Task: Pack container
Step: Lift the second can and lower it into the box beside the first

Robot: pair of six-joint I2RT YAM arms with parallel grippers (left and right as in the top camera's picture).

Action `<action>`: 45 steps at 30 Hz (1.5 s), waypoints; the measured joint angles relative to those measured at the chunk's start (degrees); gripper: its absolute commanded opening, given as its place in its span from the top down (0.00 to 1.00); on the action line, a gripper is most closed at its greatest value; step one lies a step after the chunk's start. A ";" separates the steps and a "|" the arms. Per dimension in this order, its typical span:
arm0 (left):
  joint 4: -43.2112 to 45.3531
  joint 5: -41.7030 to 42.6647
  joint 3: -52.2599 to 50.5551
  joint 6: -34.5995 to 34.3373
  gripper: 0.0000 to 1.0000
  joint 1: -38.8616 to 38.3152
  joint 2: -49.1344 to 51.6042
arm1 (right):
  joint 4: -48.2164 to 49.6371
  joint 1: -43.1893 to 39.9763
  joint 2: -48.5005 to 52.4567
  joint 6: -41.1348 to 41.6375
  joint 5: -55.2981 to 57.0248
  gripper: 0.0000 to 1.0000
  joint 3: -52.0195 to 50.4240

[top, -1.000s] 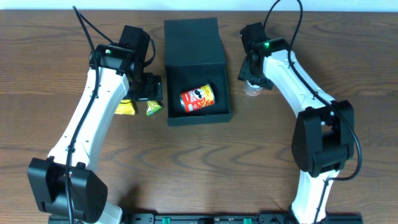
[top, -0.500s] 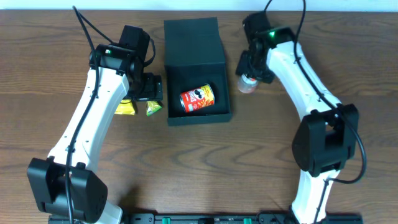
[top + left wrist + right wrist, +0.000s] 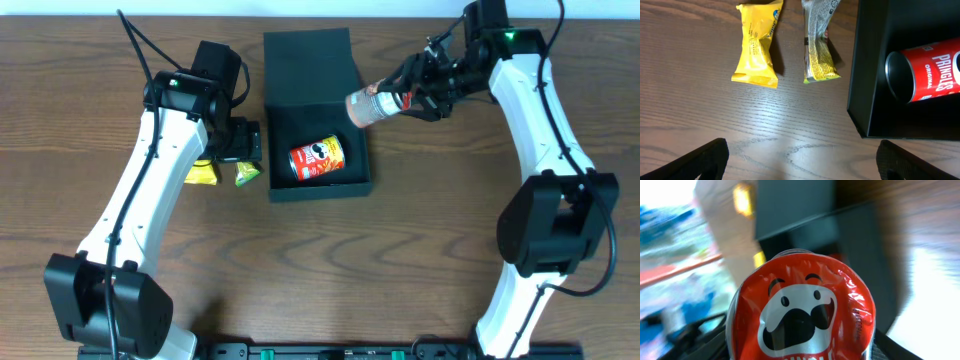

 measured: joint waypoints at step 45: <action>-0.70 0.00 0.00 0.00 0.05 0.00 0.00 | 41.83 13.07 0.00 25.55 -5.81 0.19 -25.62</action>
